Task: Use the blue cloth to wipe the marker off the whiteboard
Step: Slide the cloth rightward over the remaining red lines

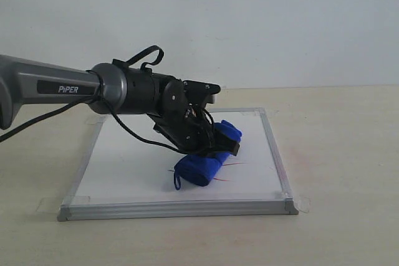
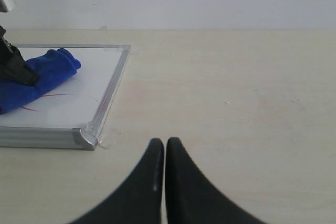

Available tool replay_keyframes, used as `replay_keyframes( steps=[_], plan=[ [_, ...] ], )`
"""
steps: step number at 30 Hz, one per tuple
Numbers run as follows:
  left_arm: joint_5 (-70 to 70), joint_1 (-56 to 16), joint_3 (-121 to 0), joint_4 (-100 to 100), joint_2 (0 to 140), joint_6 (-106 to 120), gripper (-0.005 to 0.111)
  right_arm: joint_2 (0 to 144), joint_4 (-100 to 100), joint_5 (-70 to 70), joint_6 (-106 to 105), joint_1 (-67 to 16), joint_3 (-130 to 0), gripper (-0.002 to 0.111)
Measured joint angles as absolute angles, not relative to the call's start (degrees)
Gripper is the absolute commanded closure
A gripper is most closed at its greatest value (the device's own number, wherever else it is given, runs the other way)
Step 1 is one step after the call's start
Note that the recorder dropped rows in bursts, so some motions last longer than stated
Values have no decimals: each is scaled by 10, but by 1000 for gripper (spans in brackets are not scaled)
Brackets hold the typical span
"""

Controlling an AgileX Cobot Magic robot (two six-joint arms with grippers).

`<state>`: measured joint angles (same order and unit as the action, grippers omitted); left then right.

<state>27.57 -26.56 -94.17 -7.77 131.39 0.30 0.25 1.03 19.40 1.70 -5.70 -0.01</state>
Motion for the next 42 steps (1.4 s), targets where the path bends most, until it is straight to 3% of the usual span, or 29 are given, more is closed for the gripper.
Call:
replay_keyframes(
  steps=[22, 31, 42],
  plan=[
    [420, -154, -934, -106, 1292, 0, 103, 3, 10, 194, 17, -57, 0, 107],
    [361, -148, -839, -80, 1242, 0, 103, 3, 10, 194, 17, -57, 0, 107],
    [330, -167, -824, -130, 1246, 38, 103, 3, 10, 194, 17, -57, 0, 107]
  ],
)
